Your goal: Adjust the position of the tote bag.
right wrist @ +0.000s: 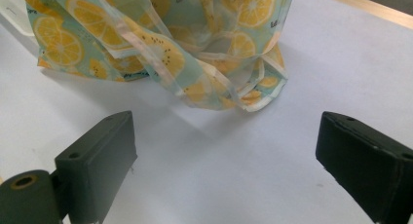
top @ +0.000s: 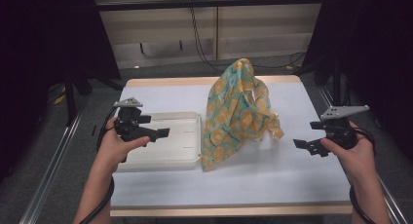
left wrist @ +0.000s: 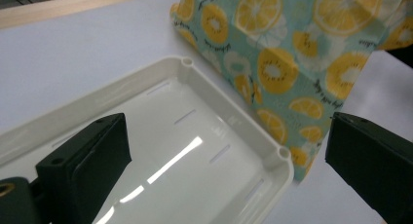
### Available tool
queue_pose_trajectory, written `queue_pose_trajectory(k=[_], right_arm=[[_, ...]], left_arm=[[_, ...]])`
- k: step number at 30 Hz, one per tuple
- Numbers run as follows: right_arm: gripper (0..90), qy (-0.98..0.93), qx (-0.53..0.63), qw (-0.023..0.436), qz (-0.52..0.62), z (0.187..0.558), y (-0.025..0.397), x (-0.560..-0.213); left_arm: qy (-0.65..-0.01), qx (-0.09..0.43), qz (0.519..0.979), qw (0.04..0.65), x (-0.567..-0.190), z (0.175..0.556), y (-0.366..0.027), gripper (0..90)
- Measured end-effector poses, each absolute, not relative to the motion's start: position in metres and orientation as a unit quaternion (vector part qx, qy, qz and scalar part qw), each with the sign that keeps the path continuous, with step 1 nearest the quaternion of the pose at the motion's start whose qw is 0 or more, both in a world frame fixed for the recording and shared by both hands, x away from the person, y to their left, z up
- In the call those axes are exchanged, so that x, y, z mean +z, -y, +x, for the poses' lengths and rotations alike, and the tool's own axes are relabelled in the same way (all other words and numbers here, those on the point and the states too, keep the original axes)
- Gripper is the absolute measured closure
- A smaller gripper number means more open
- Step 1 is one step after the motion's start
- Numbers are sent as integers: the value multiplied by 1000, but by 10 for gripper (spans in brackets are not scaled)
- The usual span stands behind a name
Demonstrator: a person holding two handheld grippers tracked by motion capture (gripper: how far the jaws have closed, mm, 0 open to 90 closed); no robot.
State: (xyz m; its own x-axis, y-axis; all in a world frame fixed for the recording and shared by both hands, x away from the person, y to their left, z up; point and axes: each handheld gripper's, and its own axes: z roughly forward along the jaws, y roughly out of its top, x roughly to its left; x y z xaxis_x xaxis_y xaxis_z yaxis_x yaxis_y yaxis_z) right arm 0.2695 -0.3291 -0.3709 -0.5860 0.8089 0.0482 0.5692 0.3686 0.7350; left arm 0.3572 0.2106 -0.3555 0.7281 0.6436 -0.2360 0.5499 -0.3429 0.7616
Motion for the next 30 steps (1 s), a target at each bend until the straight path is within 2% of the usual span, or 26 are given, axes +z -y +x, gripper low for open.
queue_pose_trajectory(k=[30], right_arm=[[77, -813, 364, 150, 429, 268, 327, -374]], left_arm=[[-337, 37, 839, 426, -303, 391, -139, 39]])
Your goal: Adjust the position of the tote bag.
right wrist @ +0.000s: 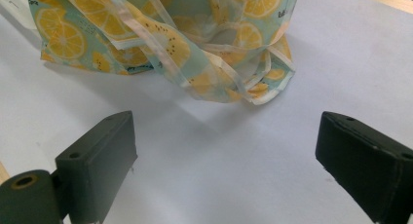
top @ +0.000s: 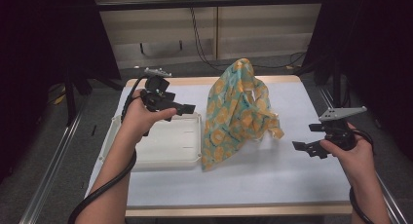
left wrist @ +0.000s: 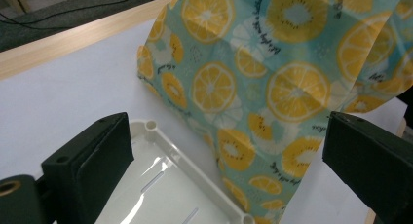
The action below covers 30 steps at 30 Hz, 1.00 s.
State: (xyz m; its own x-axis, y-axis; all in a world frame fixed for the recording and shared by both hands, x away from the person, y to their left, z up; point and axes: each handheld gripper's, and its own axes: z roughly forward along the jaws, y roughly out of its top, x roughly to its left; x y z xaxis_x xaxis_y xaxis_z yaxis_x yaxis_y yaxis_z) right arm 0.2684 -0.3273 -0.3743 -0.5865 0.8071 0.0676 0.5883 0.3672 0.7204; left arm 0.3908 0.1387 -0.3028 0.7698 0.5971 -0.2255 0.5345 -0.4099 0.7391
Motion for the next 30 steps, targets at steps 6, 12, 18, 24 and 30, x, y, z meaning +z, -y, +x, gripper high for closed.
queue_pose_trajectory(k=[6, 12, 18, 24, 30], right_arm=[[77, -813, 364, 149, 429, 268, 327, -374], [77, -815, 363, 152, 425, 268, 328, -373], [77, -814, 366, 149, 426, 268, 328, -374], [77, -813, 365, 148, 429, 268, 328, -374], [77, -814, 364, 147, 428, 268, 327, -375]], left_arm=[[-338, 24, 841, 421, -298, 400, -123, 40], [-331, 14, 845, 420, -291, 406, -107, 41], [-330, 8, 849, 412, -289, 412, -95, 41], [-326, 1, 849, 417, -284, 418, -81, 52], [-319, 0, 854, 411, -277, 421, -69, 61]])
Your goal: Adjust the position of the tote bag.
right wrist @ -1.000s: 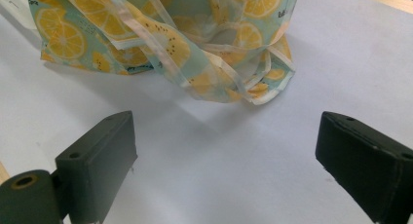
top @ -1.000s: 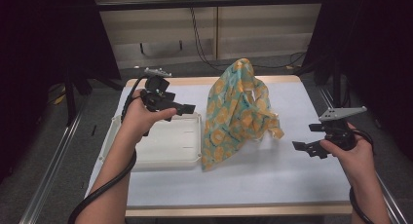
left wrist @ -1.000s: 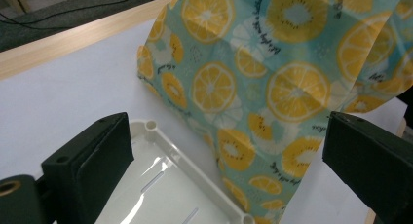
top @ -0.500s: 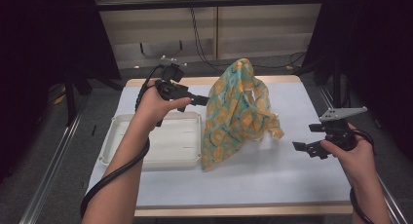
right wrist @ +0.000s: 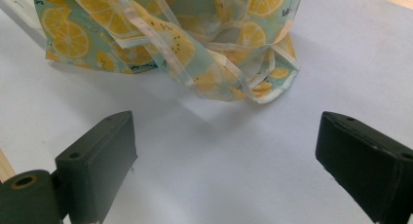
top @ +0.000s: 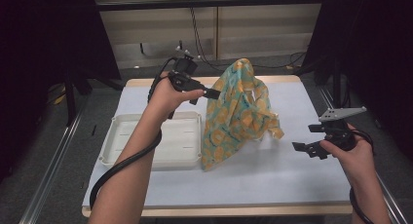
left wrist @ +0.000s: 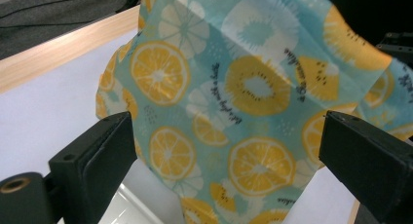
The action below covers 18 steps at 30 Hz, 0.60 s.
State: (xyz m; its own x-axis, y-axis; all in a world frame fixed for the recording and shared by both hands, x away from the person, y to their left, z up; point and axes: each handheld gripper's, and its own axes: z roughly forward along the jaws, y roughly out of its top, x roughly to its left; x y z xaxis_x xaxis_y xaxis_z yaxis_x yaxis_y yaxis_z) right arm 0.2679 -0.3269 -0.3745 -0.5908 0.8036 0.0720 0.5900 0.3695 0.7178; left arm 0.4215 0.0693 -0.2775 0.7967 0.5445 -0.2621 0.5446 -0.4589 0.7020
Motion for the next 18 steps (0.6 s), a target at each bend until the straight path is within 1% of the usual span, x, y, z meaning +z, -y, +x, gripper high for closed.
queue_pose_trajectory(k=[11, 18], right_arm=[[77, -813, 365, 146, 430, 267, 328, -375], [76, -813, 368, 144, 428, 268, 328, -375]], left_arm=[[-319, 0, 852, 415, -262, 426, -43, 43], [-324, -5, 843, 429, -257, 429, -27, 22]])
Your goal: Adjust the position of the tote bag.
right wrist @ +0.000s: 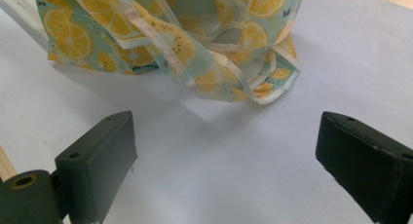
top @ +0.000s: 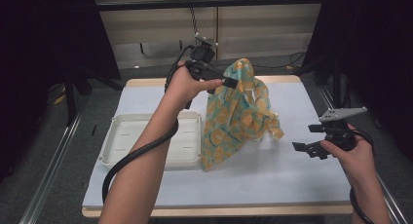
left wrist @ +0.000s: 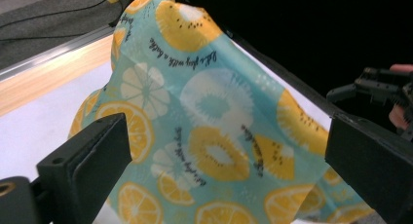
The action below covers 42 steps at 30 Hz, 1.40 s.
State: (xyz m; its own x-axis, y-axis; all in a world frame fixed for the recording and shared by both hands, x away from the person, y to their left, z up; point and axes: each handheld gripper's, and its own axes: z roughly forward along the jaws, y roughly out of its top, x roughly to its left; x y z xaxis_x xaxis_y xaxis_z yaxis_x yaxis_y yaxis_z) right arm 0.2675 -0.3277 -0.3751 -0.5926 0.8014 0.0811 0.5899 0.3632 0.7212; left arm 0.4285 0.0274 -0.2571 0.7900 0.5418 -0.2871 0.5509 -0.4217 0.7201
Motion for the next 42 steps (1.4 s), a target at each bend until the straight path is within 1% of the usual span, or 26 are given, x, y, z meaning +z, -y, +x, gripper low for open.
queue_pose_trajectory(k=[8, 20, 24, 28, 32, 34, 35, 36, 38, 42], right_arm=[[75, -813, 367, 142, 428, 268, 327, -376], [75, -813, 370, 141, 427, 269, 328, -377], [76, -812, 368, 141, 431, 268, 328, -377], [75, -813, 370, 141, 428, 269, 327, -377], [75, -813, 370, 140, 428, 269, 327, -377], [75, -812, 371, 139, 428, 269, 327, -377], [75, -812, 372, 139, 427, 269, 327, -377], [76, -813, 371, 139, 427, 268, 327, -377], [77, -813, 371, 137, 426, 268, 327, -377], [78, -814, 373, 134, 425, 269, 328, -378]], left_arm=[[-330, -2, 843, 425, -256, 431, -15, 22], [-321, -2, 852, 414, -252, 435, 7, 43], [-333, -6, 847, 415, -254, 436, 11, 56], [-328, -13, 854, 403, -258, 437, 12, 92], [-314, -16, 863, 395, -261, 438, 11, 153], [-317, -17, 863, 393, -262, 438, 12, 180], [-320, -18, 863, 390, -263, 438, 12, 180], [-320, -15, 866, 384, -264, 439, 11, 203], [-331, -18, 860, 387, -265, 439, 11, 225], [-332, -27, 859, 389, -266, 441, 10, 288]])
